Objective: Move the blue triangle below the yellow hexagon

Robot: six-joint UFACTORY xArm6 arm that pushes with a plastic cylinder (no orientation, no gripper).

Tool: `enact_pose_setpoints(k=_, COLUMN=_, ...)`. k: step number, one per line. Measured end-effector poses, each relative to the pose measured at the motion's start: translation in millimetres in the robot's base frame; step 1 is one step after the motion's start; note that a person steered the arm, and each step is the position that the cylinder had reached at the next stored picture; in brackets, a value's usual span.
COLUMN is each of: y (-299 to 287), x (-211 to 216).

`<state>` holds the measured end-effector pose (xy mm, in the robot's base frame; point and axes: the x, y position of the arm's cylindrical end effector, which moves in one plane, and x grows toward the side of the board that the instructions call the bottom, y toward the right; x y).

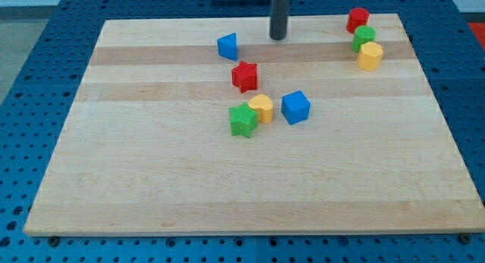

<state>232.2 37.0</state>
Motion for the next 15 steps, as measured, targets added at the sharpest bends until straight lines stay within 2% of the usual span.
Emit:
enact_pose_setpoints(k=2, y=-95, x=-6)
enact_pose_setpoints(k=3, y=-111, x=12)
enact_pose_setpoints(k=6, y=-98, x=44)
enact_pose_setpoints(k=9, y=-34, x=52)
enact_pose_setpoints(k=15, y=-33, x=138)
